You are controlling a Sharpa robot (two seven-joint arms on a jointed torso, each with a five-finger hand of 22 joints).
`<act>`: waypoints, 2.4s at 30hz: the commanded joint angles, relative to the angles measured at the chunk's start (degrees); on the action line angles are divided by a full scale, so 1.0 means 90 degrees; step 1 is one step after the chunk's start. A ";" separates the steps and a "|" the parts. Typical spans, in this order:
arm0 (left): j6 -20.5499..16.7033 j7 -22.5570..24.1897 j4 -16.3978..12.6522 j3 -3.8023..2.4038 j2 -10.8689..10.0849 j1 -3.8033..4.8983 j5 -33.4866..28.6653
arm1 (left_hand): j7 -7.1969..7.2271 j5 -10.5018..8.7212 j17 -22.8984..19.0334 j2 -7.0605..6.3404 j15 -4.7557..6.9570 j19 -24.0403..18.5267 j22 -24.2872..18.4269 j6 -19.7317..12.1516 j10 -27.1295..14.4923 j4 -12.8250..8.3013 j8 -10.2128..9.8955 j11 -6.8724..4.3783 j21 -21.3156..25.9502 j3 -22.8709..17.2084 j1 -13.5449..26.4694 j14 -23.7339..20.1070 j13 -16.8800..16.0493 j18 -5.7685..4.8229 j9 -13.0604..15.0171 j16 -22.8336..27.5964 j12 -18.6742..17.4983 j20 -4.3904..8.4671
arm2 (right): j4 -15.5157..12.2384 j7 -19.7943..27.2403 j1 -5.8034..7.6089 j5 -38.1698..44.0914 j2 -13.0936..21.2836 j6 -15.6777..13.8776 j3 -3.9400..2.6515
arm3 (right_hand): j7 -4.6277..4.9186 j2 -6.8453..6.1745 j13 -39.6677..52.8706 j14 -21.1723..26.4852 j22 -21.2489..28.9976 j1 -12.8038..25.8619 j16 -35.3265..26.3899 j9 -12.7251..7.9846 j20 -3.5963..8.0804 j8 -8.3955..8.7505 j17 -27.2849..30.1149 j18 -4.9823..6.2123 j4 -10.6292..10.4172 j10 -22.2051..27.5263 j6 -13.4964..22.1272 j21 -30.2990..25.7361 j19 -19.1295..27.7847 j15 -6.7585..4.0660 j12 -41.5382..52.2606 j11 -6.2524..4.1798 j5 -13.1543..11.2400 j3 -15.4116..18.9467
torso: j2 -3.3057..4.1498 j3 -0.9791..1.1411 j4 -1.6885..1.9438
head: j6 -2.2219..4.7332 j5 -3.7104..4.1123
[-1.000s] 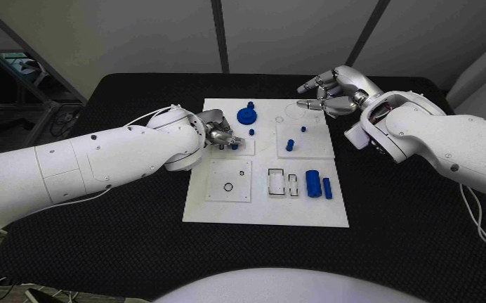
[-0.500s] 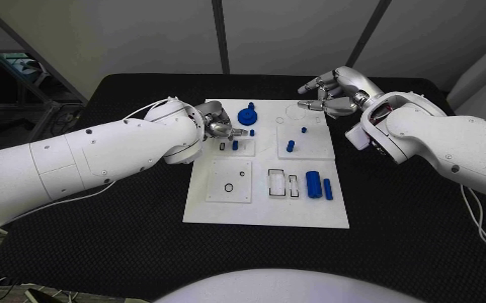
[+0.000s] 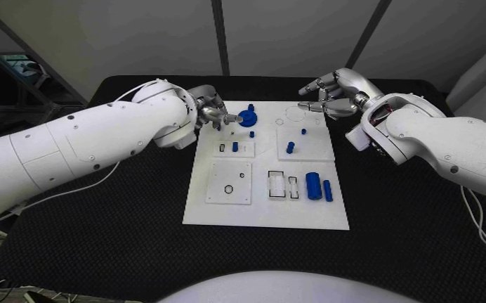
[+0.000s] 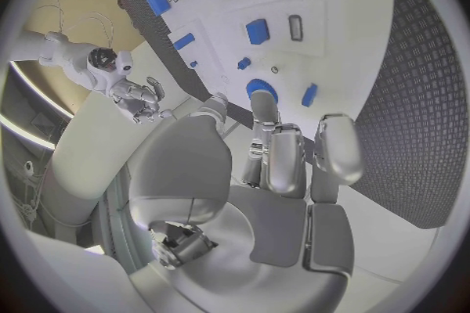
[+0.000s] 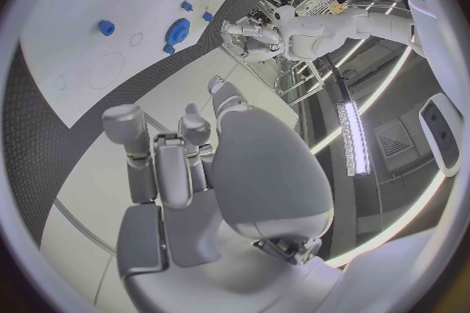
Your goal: Assemble the parts on the task board
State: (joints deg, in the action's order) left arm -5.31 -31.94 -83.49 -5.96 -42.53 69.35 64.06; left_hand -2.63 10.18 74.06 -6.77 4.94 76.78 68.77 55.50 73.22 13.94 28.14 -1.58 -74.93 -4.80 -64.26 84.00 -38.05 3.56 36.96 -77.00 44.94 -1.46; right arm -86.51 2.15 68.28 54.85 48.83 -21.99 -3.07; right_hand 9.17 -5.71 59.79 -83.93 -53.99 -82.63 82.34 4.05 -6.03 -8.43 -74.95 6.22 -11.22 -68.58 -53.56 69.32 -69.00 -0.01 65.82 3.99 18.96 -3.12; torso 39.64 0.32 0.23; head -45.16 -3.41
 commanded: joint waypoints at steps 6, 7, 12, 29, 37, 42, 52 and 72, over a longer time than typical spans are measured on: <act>0.1386 -0.0047 0.1020 -0.0078 0.0260 0.0407 -0.0270 | -0.0175 0.0038 -0.0090 0.0067 -0.0149 -0.0223 -0.0282 -0.0191 -0.0186 0.0057 -0.0413 0.0162 0.0270 0.0241 -0.0240 0.0201 0.0272 0.0241 -0.0474 0.0099 -0.0248 -0.0127 | 0.0016 0.0049 0.0008 -0.0014 -0.0037 0.0031 -0.0004 | -0.0021 -0.0017 -0.0005 -0.0338 0.0007 0.0064 -0.0040 -0.0009 0.0006 -0.0041 -0.0314 0.0118 -0.0039 0.0044 -0.0021 -0.0035 0.0036 -0.0032 -0.0041 0.0002 0.0024 -0.0010 | 0.0006 0.0007 -0.0011 | 0.0081 -0.0035; 0.1467 -0.0039 0.1164 -0.0078 0.0311 0.0433 -0.0275 | -0.0179 0.0036 -0.0088 0.0072 -0.0154 -0.0222 -0.0280 -0.0167 -0.0179 0.0075 -0.0436 0.0166 0.0276 0.0287 -0.0252 0.0200 0.0290 0.0244 -0.0530 0.0097 -0.0249 -0.0139 | 0.0018 0.0049 0.0008 -0.0014 -0.0041 0.0032 -0.0004 | -0.0021 -0.0017 -0.0005 -0.0338 0.0007 0.0064 -0.0040 -0.0009 0.0006 -0.0041 -0.0314 0.0118 -0.0039 0.0044 -0.0021 -0.0035 0.0036 -0.0032 -0.0041 0.0002 0.0024 -0.0010 | 0.0007 0.0006 -0.0014 | 0.0089 -0.0037; 0.1751 -0.0027 0.1702 -0.0040 0.0526 0.0498 -0.0285 | -0.0180 0.0031 -0.0088 0.0085 -0.0160 -0.0210 -0.0265 -0.0109 -0.0167 0.0133 -0.0474 0.0170 0.0279 0.0405 -0.0252 0.0198 0.0324 0.0247 -0.0641 0.0096 -0.0246 -0.0156 | 0.0030 0.0050 0.0008 -0.0014 -0.0057 0.0033 -0.0004 | -0.0021 -0.0017 -0.0005 -0.0338 0.0007 0.0064 -0.0040 -0.0009 0.0006 -0.0041 -0.0314 0.0118 -0.0039 0.0044 -0.0021 -0.0035 0.0036 -0.0032 -0.0041 0.0002 0.0024 -0.0010 | 0.0005 -0.0003 -0.0004 | 0.0098 -0.0052; 0.2055 -0.0011 0.2382 0.0182 0.0938 0.0512 -0.0181 | -0.0139 -0.0149 -0.0024 0.0214 -0.0137 -0.0101 -0.0117 0.0119 -0.0116 0.0290 -0.0490 0.0139 0.0203 0.0876 -0.0075 0.0225 0.0414 0.0222 -0.0936 0.0032 -0.0188 -0.0146 | 0.0045 0.0059 0.0007 -0.0014 -0.0095 0.0045 -0.0004 | -0.0021 -0.0017 -0.0005 -0.0338 0.0007 0.0064 -0.0040 -0.0009 0.0006 -0.0041 -0.0314 0.0118 -0.0039 0.0044 -0.0021 -0.0035 0.0036 -0.0032 -0.0041 0.0002 0.0024 -0.0010 | 0.0004 -0.0001 -0.0006 | 0.0104 -0.0068; 0.1980 0.0085 0.2406 0.0199 0.1030 0.0501 -0.0171 | -0.0124 -0.0184 0.0001 0.0237 -0.0129 -0.0047 -0.0039 0.0168 -0.0092 0.0294 -0.0476 0.0128 0.0148 0.0954 -0.0042 0.0238 0.0427 0.0204 -0.0974 0.0008 -0.0172 -0.0141 | 0.0057 0.0061 0.0007 -0.0014 -0.0116 0.0051 -0.0004 | -0.0022 -0.0013 0.0002 -0.0339 0.0013 0.0082 -0.0045 -0.0010 0.0007 -0.0040 -0.0313 0.0118 -0.0053 0.0035 -0.0016 -0.0044 0.0033 -0.0032 -0.0031 0.0001 0.0030 -0.0010 | 0.0006 0.0000 -0.0003 | 0.0102 -0.0063; 0.2126 0.0065 0.2433 0.0216 0.1066 0.0499 -0.0170 | -0.0105 -0.0184 0.0003 0.0276 -0.0116 -0.0023 -0.0006 0.0226 -0.0072 0.0258 -0.0460 0.0111 0.0128 0.0987 -0.0146 0.0241 0.0447 0.0199 -0.1014 0.0005 -0.0163 -0.0130 | 0.0060 0.0060 0.0007 -0.0014 -0.0124 0.0055 -0.0004 | -0.0022 -0.0013 0.0002 -0.0339 0.0013 0.0082 -0.0045 -0.0010 0.0007 -0.0040 -0.0313 0.0118 -0.0053 0.0035 -0.0016 -0.0044 0.0033 -0.0032 -0.0031 0.0001 0.0030 -0.0010 | 0.0006 0.0002 -0.0003 | 0.0092 -0.0063; 0.2283 0.0049 0.2512 0.0265 0.1136 0.0483 -0.0169 | -0.0090 -0.0169 0.0000 0.0388 -0.0103 -0.0016 0.0010 0.0285 -0.0065 0.0206 -0.0452 0.0097 0.0129 0.0986 -0.0363 0.0242 0.0485 0.0197 -0.1082 0.0006 -0.0164 -0.0116 | 0.0052 0.0058 0.0007 -0.0014 -0.0125 0.0060 -0.0004 | -0.0022 -0.0013 0.0002 -0.0339 0.0013 0.0082 -0.0045 -0.0010 0.0007 -0.0040 -0.0313 0.0118 -0.0053 0.0035 -0.0016 -0.0044 0.0033 -0.0032 -0.0031 0.0001 0.0030 -0.0010 | 0.0006 -0.0002 -0.0002 | 0.0082 -0.0047; 0.2377 0.0099 0.2583 0.0272 0.1202 0.0470 -0.0169 | -0.0057 -0.0159 0.0002 0.0716 -0.0076 0.0019 0.0082 0.0372 -0.0040 -0.0002 -0.0424 0.0063 0.0103 0.0878 -0.0840 0.0245 0.0556 0.0185 -0.1195 0.0004 -0.0164 -0.0090 | 0.0049 0.0061 0.0007 -0.0014 -0.0135 0.0063 -0.0004 | -0.0022 -0.0013 0.0002 -0.0339 0.0013 0.0082 -0.0045 -0.0010 0.0007 -0.0040 -0.0313 0.0118 -0.0053 0.0035 -0.0016 -0.0044 0.0033 -0.0032 -0.0031 0.0001 0.0030 -0.0010 | 0.0004 -0.0001 0.0001 | 0.0047 -0.0032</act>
State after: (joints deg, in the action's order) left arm 15.03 -31.69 -60.30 -3.51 -31.81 73.50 62.18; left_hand -3.16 8.78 74.00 -0.42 4.00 76.47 69.45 58.47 72.41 14.23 24.00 -0.93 -73.67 3.02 -71.21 83.96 -33.12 3.50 26.27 -76.74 43.20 -2.27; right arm -85.99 2.17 68.28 54.85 47.65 -21.74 -3.07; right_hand 9.17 -5.94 59.80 -83.94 -53.93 -82.40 82.13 4.05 -6.03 -8.42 -74.91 6.22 -11.39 -68.58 -53.56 69.12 -69.00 -0.01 65.82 3.99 18.96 -3.29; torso 39.68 0.33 0.24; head -44.61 -3.75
